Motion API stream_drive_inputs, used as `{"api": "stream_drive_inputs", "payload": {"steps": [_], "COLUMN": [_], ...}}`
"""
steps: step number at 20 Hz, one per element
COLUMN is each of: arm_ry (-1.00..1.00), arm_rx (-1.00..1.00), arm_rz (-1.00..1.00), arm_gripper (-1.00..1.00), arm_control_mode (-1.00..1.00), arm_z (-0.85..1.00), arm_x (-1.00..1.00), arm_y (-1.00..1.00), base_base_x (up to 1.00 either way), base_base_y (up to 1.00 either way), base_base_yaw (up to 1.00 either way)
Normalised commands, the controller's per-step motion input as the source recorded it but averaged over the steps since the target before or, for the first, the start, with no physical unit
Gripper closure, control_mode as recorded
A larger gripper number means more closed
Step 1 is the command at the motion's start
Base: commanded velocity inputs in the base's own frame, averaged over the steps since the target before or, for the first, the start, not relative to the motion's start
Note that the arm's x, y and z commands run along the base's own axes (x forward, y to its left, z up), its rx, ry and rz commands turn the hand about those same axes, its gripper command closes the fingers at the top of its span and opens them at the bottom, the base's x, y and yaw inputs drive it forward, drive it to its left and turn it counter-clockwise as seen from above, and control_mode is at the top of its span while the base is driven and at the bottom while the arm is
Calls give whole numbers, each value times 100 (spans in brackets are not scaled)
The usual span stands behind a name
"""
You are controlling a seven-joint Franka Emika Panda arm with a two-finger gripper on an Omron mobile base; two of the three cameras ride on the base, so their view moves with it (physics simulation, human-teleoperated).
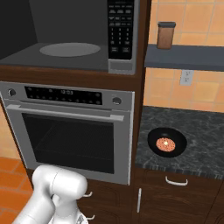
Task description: Open the microwave, place the bowl with waffle inside the microwave, then close the microwave door and turn it on.
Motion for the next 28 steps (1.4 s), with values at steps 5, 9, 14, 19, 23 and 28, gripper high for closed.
{"api": "stream_drive_inputs", "payload": {"steps": [5,9,14,19,23,28], "arm_ry": [-9,-2,7,3,-3,5], "arm_rx": [1,1,0,26,56,76], "arm_rz": [0,12,11,27,36,27], "arm_gripper": [-100,-100,-100,-100,-100,-100], "arm_control_mode": [-100,-100,-100,-100,-100,-100], "arm_z": [-1,0,0,0,0,7], "arm_x": [-82,-61,-22,-42,-39,-9], "arm_y": [21,14,33,-40,-100,-93], "base_base_x": [0,0,0,0,0,0], "base_base_y": [0,0,0,0,0,0], "base_base_yaw": [0,0,0,0,0,0]}}
